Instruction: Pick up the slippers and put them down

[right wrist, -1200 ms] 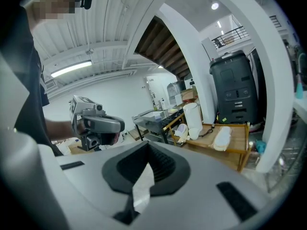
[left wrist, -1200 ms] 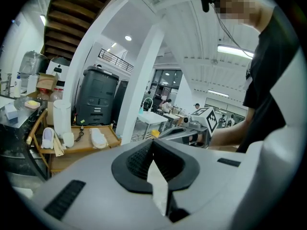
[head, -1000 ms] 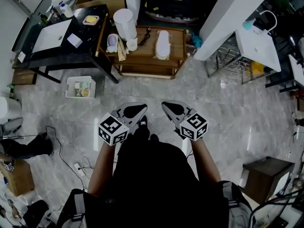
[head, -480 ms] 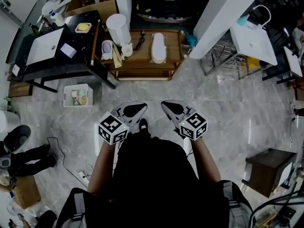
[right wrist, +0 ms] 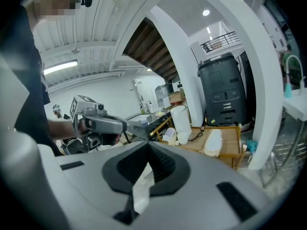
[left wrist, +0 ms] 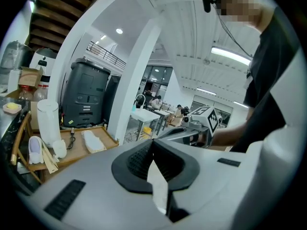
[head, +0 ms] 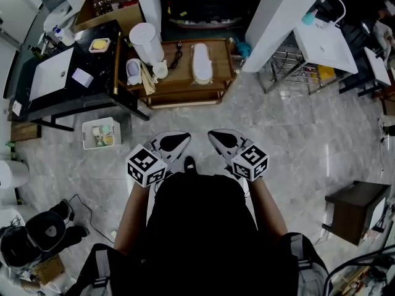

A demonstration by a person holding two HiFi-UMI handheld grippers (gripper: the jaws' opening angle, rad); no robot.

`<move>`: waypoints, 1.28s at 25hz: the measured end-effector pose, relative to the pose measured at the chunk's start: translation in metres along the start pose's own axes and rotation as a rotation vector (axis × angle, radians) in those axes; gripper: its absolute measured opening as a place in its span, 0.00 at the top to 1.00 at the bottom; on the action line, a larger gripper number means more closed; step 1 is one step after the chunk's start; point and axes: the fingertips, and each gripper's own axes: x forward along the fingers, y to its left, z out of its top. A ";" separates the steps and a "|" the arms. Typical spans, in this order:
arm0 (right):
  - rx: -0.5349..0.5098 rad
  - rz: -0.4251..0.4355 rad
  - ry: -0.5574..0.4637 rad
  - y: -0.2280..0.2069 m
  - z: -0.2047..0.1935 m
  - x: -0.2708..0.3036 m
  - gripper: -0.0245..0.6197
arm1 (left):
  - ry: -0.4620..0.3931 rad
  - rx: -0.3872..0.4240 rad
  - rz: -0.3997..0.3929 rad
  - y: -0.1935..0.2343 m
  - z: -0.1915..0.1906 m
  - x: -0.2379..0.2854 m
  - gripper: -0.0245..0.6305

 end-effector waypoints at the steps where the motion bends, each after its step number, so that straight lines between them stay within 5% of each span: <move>1: 0.002 -0.007 -0.001 -0.003 0.001 0.001 0.95 | 0.000 0.002 -0.006 0.002 0.002 0.002 0.95; 32: 0.049 -0.122 -0.025 -0.031 -0.002 0.027 0.95 | 0.065 0.028 -0.121 0.036 -0.004 0.013 0.95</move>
